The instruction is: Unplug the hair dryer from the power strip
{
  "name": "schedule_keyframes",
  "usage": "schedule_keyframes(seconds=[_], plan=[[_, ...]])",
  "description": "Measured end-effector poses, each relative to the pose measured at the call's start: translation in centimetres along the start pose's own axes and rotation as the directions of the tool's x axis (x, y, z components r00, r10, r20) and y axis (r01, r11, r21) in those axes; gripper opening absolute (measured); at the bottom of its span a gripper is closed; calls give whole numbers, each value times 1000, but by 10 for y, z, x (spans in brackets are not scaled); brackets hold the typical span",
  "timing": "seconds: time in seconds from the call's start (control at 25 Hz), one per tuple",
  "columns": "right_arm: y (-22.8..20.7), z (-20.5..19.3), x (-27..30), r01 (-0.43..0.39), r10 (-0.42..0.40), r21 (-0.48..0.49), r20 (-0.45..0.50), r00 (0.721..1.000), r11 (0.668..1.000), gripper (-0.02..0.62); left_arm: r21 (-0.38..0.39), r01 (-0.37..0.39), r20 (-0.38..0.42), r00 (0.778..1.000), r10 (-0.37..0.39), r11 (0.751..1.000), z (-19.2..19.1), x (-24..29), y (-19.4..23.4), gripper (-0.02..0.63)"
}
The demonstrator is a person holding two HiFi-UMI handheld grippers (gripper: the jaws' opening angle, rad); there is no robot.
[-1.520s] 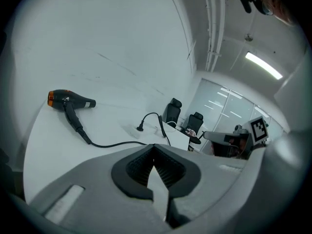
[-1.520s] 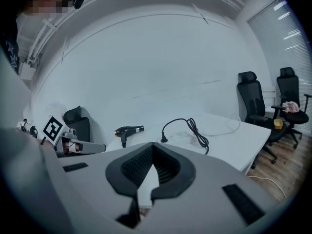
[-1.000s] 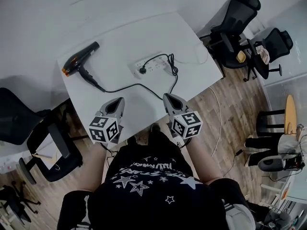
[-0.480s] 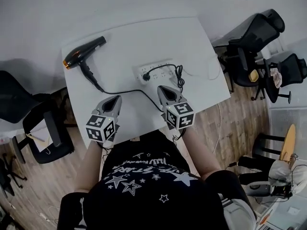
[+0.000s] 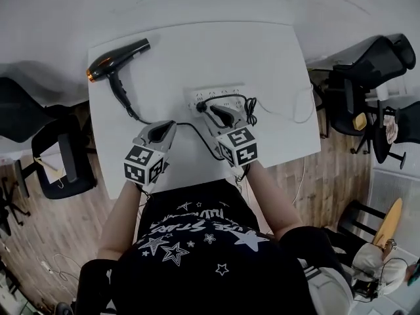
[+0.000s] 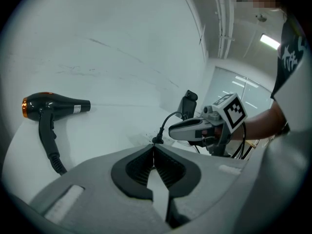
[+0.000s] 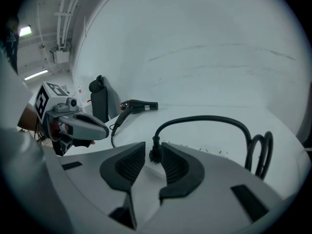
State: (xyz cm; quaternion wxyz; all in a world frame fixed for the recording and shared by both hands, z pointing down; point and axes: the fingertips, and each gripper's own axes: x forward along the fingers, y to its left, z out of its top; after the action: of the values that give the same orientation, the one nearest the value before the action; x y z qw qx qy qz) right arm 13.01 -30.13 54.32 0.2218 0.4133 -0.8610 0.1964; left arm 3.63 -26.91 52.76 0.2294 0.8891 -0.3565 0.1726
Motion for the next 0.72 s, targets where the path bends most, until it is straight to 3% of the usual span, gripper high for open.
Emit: schedule_keyframes(seconds=[0.16,0.4,0.72], plan=[[2,1,14,-68,66,-59,-32,997,996,127,32,-23,-39,999,24,999,-1,15,1,8],[-1,7,32,-81,77,-111,-38,996,990,102,78,10,-85,996,-4,997,0,41,-2,9],[-4,7,36,-119,117,-65,-31,993,991,71,89,18,-104,995,-9,996,10,74,3,8]])
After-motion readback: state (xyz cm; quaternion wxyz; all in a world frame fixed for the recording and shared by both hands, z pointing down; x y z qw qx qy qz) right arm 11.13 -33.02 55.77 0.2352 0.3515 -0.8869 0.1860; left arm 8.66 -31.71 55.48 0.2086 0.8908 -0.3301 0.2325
